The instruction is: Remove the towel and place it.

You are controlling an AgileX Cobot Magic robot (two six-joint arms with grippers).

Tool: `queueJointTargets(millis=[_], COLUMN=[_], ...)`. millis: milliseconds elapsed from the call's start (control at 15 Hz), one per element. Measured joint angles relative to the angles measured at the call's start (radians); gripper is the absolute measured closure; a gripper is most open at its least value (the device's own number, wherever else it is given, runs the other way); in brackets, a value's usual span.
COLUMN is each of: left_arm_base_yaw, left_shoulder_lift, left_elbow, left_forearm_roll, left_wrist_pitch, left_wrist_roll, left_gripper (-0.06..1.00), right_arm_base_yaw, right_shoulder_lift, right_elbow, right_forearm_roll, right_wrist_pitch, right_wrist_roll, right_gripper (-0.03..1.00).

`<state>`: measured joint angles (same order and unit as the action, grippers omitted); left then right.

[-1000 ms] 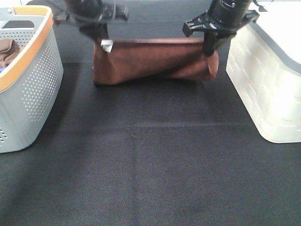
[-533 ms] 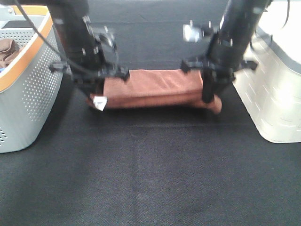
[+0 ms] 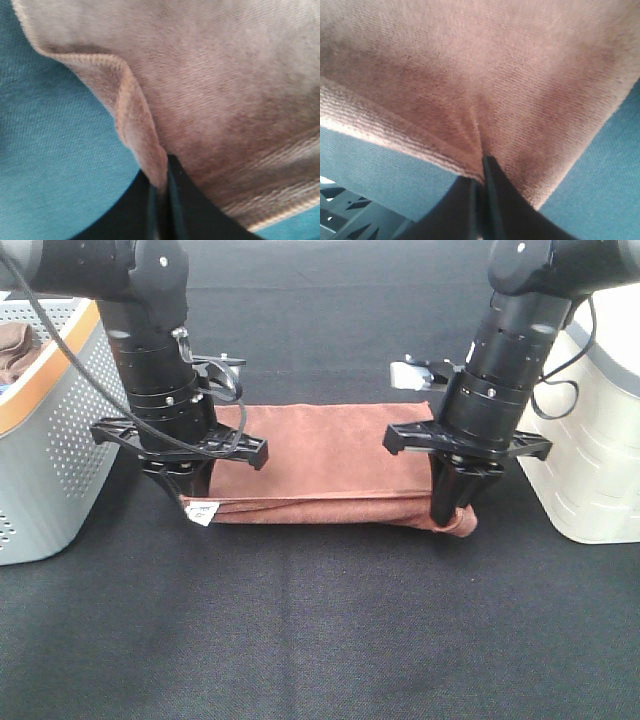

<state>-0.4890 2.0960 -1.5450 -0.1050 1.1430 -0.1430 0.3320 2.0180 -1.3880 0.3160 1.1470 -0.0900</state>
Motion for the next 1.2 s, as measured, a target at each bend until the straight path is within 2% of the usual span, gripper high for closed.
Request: queueJointTargets(millis=[67, 133, 267, 333, 467, 800, 1200], left_arm_base_yaw=[0.003, 0.009, 0.019, 0.019, 0.019, 0.019, 0.019], left_shoulder_lift=[-0.001, -0.001, -0.001, -0.001, -0.001, -0.035, -0.361], left_elbow=[0.004, 0.008, 0.009, 0.009, 0.009, 0.009, -0.023], left_forearm_roll=[0.040, 0.067, 0.095, 0.095, 0.095, 0.095, 0.094], left_wrist_pitch=[0.023, 0.044, 0.059, 0.061, 0.062, 0.062, 0.065], left_wrist_roll=[0.002, 0.006, 0.050, 0.070, 0.079, 0.079, 0.079], left_gripper=[0.85, 0.74, 0.39, 0.33, 0.31, 0.30, 0.30], right_arm_base_yaw=[-0.005, -0.015, -0.022, -0.022, -0.022, -0.022, -0.022], right_shoulder_lift=[-0.001, -0.001, -0.001, -0.001, -0.001, -0.040, -0.383], right_elbow=[0.004, 0.006, 0.006, 0.006, 0.006, 0.003, 0.003], right_forearm_roll=[-0.042, -0.081, -0.093, -0.081, -0.058, -0.018, -0.003], right_wrist_pitch=[0.003, 0.014, 0.053, 0.059, 0.064, 0.066, 0.067], right_wrist_roll=[0.004, 0.009, 0.010, 0.009, 0.009, 0.008, -0.039], right_gripper=[0.86, 0.72, 0.38, 0.19, 0.12, 0.11, 0.11])
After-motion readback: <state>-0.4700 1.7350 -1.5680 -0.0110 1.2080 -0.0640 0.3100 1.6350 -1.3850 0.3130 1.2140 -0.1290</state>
